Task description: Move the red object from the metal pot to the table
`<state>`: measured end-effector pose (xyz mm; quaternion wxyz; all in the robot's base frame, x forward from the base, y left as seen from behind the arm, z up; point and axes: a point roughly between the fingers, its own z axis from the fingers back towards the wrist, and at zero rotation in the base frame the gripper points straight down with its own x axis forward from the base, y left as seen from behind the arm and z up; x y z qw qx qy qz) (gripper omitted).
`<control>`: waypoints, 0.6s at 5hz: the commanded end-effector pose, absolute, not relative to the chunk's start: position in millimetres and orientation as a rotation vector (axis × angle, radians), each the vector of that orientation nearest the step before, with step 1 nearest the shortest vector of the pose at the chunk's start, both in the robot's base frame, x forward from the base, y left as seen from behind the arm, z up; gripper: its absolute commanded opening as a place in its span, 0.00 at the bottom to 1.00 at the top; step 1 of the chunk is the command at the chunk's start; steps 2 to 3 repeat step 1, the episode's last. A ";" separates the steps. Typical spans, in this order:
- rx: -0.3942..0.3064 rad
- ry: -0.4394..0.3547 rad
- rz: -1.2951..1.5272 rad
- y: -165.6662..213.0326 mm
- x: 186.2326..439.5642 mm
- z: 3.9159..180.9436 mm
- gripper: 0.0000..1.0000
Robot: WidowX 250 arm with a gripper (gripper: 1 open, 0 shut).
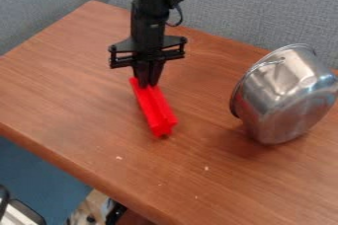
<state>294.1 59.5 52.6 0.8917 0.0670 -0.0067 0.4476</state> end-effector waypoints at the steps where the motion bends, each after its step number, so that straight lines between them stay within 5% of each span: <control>1: 0.110 -0.032 0.942 62.4 284.4 68.5 0.00; 3: 0.110 -0.032 0.942 62.4 284.4 68.5 0.00</control>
